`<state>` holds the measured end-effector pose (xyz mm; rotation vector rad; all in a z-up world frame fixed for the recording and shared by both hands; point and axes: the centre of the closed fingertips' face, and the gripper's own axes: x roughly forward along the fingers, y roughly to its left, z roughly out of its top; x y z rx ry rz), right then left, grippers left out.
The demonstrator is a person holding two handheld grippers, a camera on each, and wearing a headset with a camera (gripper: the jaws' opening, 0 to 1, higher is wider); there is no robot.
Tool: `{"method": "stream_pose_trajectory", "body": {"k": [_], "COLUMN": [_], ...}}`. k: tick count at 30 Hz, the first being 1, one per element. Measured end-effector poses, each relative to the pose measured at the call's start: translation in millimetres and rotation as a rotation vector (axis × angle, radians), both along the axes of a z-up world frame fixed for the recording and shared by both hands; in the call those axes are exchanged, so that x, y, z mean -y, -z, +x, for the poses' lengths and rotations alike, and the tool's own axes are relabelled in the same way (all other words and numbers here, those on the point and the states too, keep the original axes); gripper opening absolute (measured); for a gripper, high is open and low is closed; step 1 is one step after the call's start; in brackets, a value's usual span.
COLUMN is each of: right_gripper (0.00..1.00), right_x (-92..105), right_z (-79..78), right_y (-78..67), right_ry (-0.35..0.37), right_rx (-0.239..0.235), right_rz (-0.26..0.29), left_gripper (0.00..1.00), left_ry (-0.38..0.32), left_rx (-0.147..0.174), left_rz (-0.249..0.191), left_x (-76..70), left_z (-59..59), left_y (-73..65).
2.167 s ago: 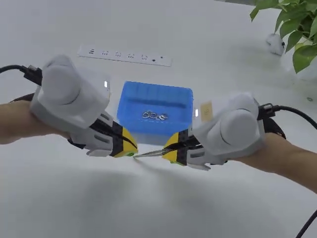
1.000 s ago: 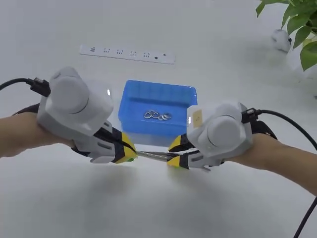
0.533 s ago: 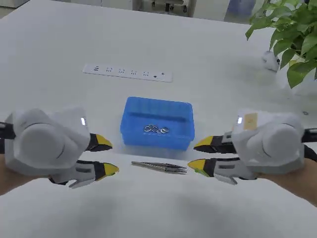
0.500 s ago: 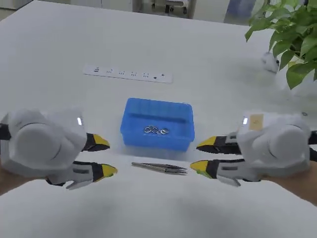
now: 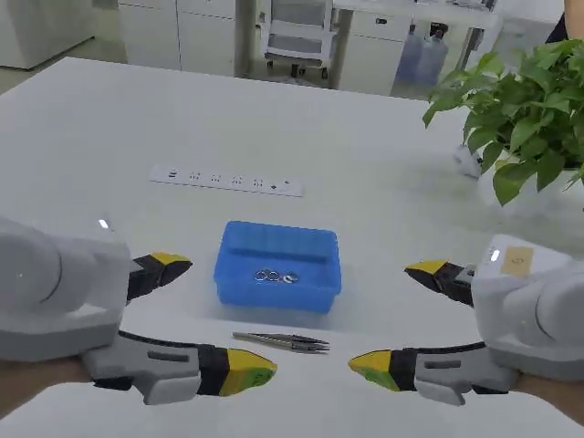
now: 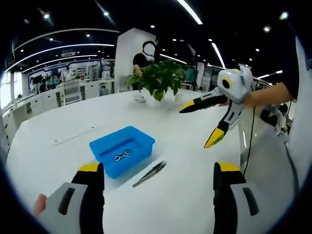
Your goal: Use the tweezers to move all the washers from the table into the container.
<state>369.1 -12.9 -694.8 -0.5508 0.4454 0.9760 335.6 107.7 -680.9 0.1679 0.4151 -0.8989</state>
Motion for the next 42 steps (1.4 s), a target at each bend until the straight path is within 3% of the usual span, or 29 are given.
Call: {"method": "stream_pose_trajectory", "body": {"k": [2, 4, 6, 13, 18, 22, 30, 36, 39, 42], "right_gripper": [0.91, 1.00, 1.00, 1.00, 1.00, 1.00, 1.00, 1.00, 1.00, 1.00], "right_x": [2.1, 2.1, 1.8, 3.2, 4.8, 3.2, -1.0, -1.8, -1.2, 0.2], "right_z": [-5.3, -12.3, -21.6, -29.7, -21.0, -16.7, -13.7, -10.0, -6.8, -3.8], "right_y": [5.5, 11.0, 17.1, 23.4, 15.7, 9.9, 8.7, 7.9, 5.1, 4.7], "right_ry": [0.000, -0.002, -0.026, -0.006, 0.022, 0.042, 0.047, 0.041, 0.061, 0.083], "right_rx": [-0.024, -0.046, -0.069, -0.099, -0.086, -0.087, -0.095, -0.095, -0.108, -0.129], "right_rz": [-0.033, -0.055, -0.089, -0.132, -0.117, -0.091, -0.085, -0.092, -0.066, -0.041], "left_gripper": [1.00, 1.00, 1.00, 1.00, 1.00, 1.00, 1.00, 1.00, 1.00, 1.00], "left_ry": [0.041, 0.082, 0.085, 0.028, 0.016, 0.007, 0.003, 0.001, -0.002, -0.014], "left_rx": [-0.017, -0.003, 0.015, 0.022, 0.033, 0.032, 0.037, 0.035, 0.037, 0.013], "left_rz": [0.038, 0.106, 0.155, 0.154, 0.167, 0.150, 0.141, 0.146, 0.153, 0.147], "left_x": [1.6, -0.5, -6.5, -22.5, -26.5, -25.9, -26.0, -26.4, -28.3, -31.2], "left_z": [-7.3, -12.4, -12.4, -5.9, -2.8, -2.1, 1.2, 3.3, 3.7, -0.7], "left_y": [2.9, 4.9, 6.5, -5.0, -8.2, -12.1, -18.0, -17.0, -14.7, -8.3]}}
